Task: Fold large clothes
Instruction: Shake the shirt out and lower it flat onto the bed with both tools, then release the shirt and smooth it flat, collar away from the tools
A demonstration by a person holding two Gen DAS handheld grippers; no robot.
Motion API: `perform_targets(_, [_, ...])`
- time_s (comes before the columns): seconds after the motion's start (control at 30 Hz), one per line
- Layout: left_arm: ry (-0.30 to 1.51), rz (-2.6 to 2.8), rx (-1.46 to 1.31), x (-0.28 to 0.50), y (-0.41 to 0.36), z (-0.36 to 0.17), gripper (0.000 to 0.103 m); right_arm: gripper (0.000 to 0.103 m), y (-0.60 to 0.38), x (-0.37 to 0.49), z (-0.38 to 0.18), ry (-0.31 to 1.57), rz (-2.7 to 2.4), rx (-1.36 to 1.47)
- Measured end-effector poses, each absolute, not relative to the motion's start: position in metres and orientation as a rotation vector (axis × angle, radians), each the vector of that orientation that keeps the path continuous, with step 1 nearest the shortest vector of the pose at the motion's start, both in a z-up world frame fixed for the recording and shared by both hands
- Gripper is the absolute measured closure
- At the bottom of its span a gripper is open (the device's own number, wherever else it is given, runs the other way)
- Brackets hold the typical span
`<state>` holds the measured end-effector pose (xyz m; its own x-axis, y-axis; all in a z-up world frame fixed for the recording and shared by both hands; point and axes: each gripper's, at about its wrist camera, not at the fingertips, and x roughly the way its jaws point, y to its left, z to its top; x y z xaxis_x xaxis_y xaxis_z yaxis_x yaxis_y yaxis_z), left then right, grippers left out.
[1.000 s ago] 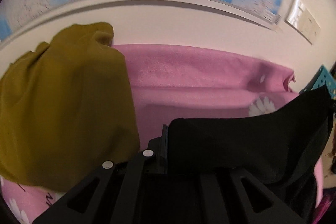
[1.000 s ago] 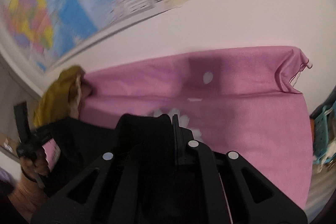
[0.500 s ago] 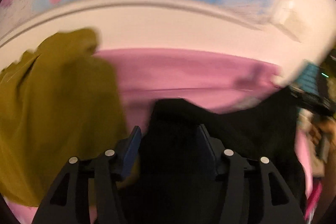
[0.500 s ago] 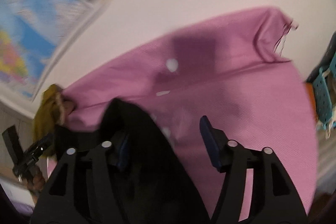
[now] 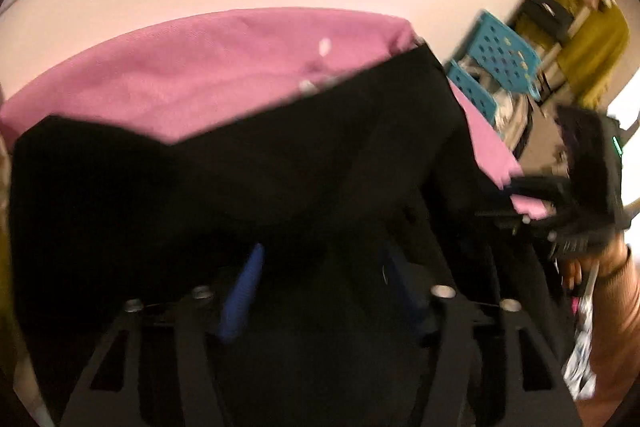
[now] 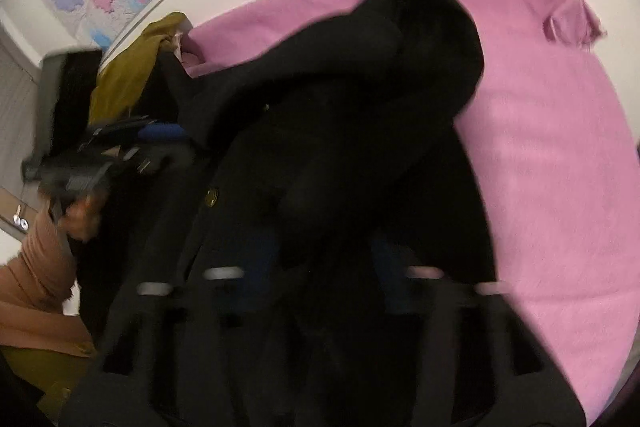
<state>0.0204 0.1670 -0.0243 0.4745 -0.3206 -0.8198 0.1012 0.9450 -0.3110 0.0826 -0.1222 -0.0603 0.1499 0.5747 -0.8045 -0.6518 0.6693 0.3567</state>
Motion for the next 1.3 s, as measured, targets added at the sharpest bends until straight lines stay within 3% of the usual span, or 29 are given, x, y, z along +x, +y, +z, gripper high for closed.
perform_targets(0.07, [1.049,-0.25,-0.307,0.037,0.18,-0.025,0.069,0.1,-0.13,0.091,-0.04,1.049,0.877,-0.057])
perform_targets(0.27, [0.899,-0.092,-0.475,0.062,0.242,0.007,0.074,0.101,-0.172,0.138,0.038,0.842,0.654,-0.117])
perform_targets(0.33, [0.892,-0.014,-0.464,0.067,0.255,0.008,0.072,0.101,-0.182,0.162,0.036,0.862,0.562,-0.112])
perform_targets(0.4, [0.915,0.055,-0.45,0.07,0.262,0.002,0.06,0.1,-0.189,0.185,0.014,0.921,0.476,-0.132])
perform_targets(0.47, [0.956,0.082,-0.425,0.07,0.259,-0.009,0.057,0.097,-0.193,0.2,-0.012,0.982,0.453,-0.082])
perform_targets(0.57, [0.999,0.095,-0.333,0.059,0.246,-0.017,0.056,0.058,-0.206,0.2,-0.031,1.026,0.433,0.069])
perform_targets(0.67, [0.988,0.06,-0.254,0.038,0.234,-0.011,0.045,0.048,-0.216,0.163,-0.025,0.991,0.495,0.078])
perform_targets(0.7, [0.975,0.048,-0.229,0.031,0.23,-0.006,0.045,0.035,-0.217,0.143,-0.02,0.979,0.55,0.082])
perform_targets(0.73, [0.961,0.037,-0.203,0.022,0.225,0.0,0.044,0.03,-0.221,0.129,-0.016,0.971,0.584,0.074])
perform_targets(0.87, [0.896,-0.017,-0.132,-0.012,0.2,0.016,0.037,0.017,-0.217,0.035,-0.001,0.935,0.727,-0.027])
perform_targets(1.03, [0.857,-0.044,-0.077,-0.034,0.171,0.012,0.034,0.016,-0.209,-0.055,-0.025,0.985,0.81,-0.116])
perform_targets(1.07, [0.859,-0.059,-0.079,-0.037,0.165,0.011,0.034,0.016,-0.208,-0.064,-0.031,0.992,0.806,-0.134])
perform_targets(1.13, [0.863,-0.083,-0.093,-0.045,0.16,0.01,0.033,0.035,-0.204,-0.079,-0.041,0.979,0.766,-0.219])
perform_targets(1.2, [0.871,-0.092,-0.095,-0.049,0.151,0.008,0.033,0.093,-0.207,-0.078,-0.04,0.961,0.751,-0.236])
perform_targets(1.3, [0.865,-0.102,-0.091,-0.059,0.143,0.01,0.033,0.094,-0.251,-0.061,-0.005,0.867,0.7,-0.071])
